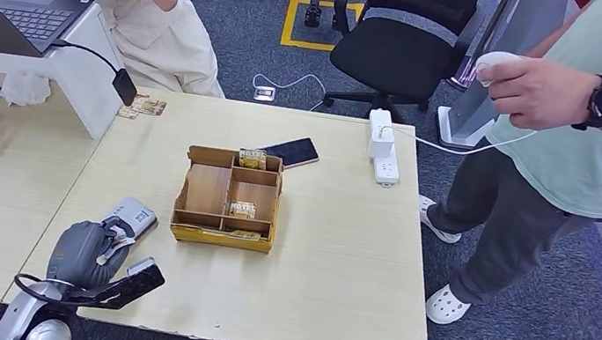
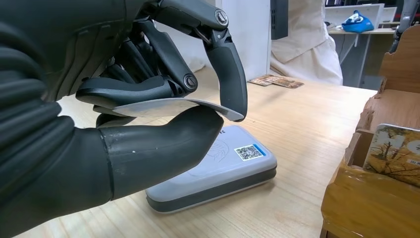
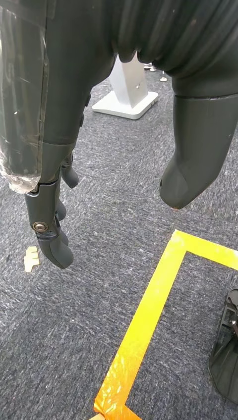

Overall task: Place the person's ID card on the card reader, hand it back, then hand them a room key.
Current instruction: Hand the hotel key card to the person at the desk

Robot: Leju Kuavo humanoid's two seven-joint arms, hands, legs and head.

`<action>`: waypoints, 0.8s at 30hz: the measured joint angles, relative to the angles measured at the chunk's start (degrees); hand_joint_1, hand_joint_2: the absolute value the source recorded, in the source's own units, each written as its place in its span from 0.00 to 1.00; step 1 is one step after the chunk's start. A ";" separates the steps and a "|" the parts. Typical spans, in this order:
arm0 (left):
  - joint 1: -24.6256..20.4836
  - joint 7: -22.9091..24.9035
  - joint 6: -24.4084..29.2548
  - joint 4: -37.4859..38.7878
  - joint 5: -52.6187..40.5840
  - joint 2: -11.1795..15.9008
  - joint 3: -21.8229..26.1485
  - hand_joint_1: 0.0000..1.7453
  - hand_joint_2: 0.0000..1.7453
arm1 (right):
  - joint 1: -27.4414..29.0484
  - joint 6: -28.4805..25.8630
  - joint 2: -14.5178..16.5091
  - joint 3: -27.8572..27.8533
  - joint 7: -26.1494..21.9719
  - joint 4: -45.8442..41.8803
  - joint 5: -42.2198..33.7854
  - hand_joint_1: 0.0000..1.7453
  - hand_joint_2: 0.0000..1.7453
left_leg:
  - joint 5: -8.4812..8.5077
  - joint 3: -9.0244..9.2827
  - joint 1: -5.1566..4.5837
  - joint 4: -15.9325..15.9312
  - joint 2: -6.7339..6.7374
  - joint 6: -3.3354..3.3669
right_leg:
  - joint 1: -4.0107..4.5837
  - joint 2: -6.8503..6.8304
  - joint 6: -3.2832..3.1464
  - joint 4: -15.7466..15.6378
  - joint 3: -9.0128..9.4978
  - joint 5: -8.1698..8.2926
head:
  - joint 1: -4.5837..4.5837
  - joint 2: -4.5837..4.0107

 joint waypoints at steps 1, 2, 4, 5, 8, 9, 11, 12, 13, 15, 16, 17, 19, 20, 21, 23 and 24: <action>-0.02 0.08 0.16 0.02 -0.17 -0.01 0.00 1.00 1.00 | 0.00 0.00 0.00 0.01 0.01 0.00 0.02 0.00 1.00 | 0.00 0.00 0.00 0.00 0.00 0.00 | 0.00 0.00 0.00 0.00 0.00 0.00 | 0.00 0.00; -0.05 0.22 0.40 0.04 -0.41 -0.03 0.00 1.00 1.00 | 0.00 0.00 0.00 0.02 0.01 0.00 0.08 0.00 1.00 | 0.00 0.00 0.00 0.00 0.00 0.00 | 0.00 0.00 0.00 0.00 0.00 0.00 | 0.00 0.00; -0.26 0.51 1.13 0.10 -0.95 -0.13 0.00 1.00 1.00 | 0.00 0.00 0.00 0.05 0.04 0.00 0.23 0.00 1.00 | 0.00 0.00 0.00 0.00 0.00 0.00 | 0.00 0.00 0.00 0.00 -0.01 0.00 | 0.00 0.00; -0.46 0.62 1.48 0.12 -1.21 -0.22 0.00 1.00 1.00 | 0.00 0.00 0.00 0.08 0.06 0.00 0.33 0.00 1.00 | 0.00 0.00 0.00 0.00 0.00 0.00 | 0.00 0.00 0.00 0.00 -0.01 0.00 | 0.00 0.00; -1.42 1.45 2.09 0.30 -2.45 -0.64 -0.01 1.00 1.00 | -0.01 0.01 0.00 0.29 0.21 0.00 0.55 0.00 1.00 | 0.00 0.00 0.00 0.00 0.00 0.00 | 0.00 -0.01 0.01 0.00 0.00 0.01 | 0.00 0.01; -1.86 1.98 2.28 0.56 -3.11 -0.81 -0.01 1.00 1.00 | -0.01 0.03 0.00 0.37 0.25 0.00 0.60 0.00 1.00 | 0.00 0.00 0.00 0.00 -0.01 0.00 | 0.00 -0.01 0.01 0.00 0.00 0.01 | 0.00 0.01; -2.88 3.34 3.32 1.66 -4.93 -1.21 -0.02 1.00 1.00 | -0.03 0.05 0.02 0.50 0.27 0.01 0.72 0.00 1.00 | 0.00 0.00 -0.01 0.01 -0.01 0.00 | 0.00 -0.01 0.02 0.00 0.00 0.02 | 0.00 0.00; -3.39 4.07 4.06 2.43 -5.94 -1.42 -0.02 1.00 1.00 | -0.04 0.07 0.05 0.55 0.28 0.02 0.74 0.00 1.00 | 0.00 0.00 -0.01 0.01 -0.01 0.00 | 0.00 -0.01 0.02 0.00 0.00 0.03 | 0.00 -0.01; -3.83 4.85 4.72 3.18 -6.92 -1.61 -0.02 1.00 1.00 | -0.05 0.07 0.08 0.60 0.31 0.02 0.73 0.00 1.00 | 0.01 0.01 0.00 0.01 -0.01 0.00 | 0.00 -0.01 0.03 0.00 0.00 0.03 | 0.00 0.00; -4.85 6.58 5.43 4.77 -8.59 -2.07 -0.01 1.00 1.00 | -0.04 0.13 0.16 0.75 0.40 0.02 0.67 0.00 1.00 | 0.01 0.01 -0.01 0.01 -0.01 0.00 | 0.00 -0.01 0.03 0.00 0.00 0.04 | -0.01 0.00; -5.59 7.39 5.71 5.92 -9.38 -2.41 0.03 1.00 1.00 | -0.06 0.18 0.21 0.89 0.50 0.02 0.64 0.00 1.00 | 0.01 0.00 0.00 0.01 -0.04 0.00 | 0.00 -0.03 0.03 0.00 0.00 0.04 | 0.00 0.00; -6.47 7.98 6.16 7.45 -10.20 -2.80 0.11 1.00 1.00 | -0.09 0.22 0.29 1.09 0.62 0.02 0.63 0.00 1.00 | 0.02 -0.01 0.00 0.01 -0.06 -0.01 | 0.00 -0.06 0.03 0.00 0.01 0.04 | 0.00 -0.01; -8.21 8.31 7.51 10.64 -11.55 -3.61 0.37 1.00 1.00 | -0.16 0.26 0.46 1.47 0.86 0.02 0.63 0.00 1.00 | 0.03 -0.02 0.00 0.01 -0.09 -0.01 | 0.00 -0.09 0.03 0.00 0.02 0.04 | 0.00 -0.01; -8.84 8.29 8.09 11.90 -12.10 -3.99 0.49 1.00 1.00 | -0.17 0.24 0.54 1.60 0.91 0.02 0.63 0.00 1.00 | 0.03 -0.01 0.00 0.01 -0.09 -0.01 | 0.00 -0.09 0.03 0.00 0.02 0.04 | 0.00 -0.01; -9.31 8.26 8.47 12.78 -12.57 -4.36 0.58 1.00 1.00 | -0.16 0.21 0.58 1.66 0.92 0.02 0.62 0.00 1.00 | 0.03 -0.02 -0.01 0.01 -0.09 -0.01 | 0.00 -0.09 0.03 0.00 0.02 0.04 | 0.00 -0.01; -9.89 8.22 8.69 14.03 -13.46 -5.08 0.78 1.00 1.00 | -0.14 0.14 0.63 1.70 0.88 0.02 0.60 0.00 1.00 | 0.03 -0.02 -0.01 0.02 -0.08 -0.01 | -0.01 -0.07 0.04 0.00 0.02 0.04 | 0.01 0.00; -10.11 8.22 8.67 14.46 -13.79 -5.39 0.92 1.00 1.00 | -0.13 0.11 0.64 1.70 0.86 0.02 0.59 0.00 1.00 | 0.03 -0.02 -0.01 0.02 -0.08 -0.01 | -0.01 -0.07 0.04 0.00 0.02 0.04 | 0.01 0.01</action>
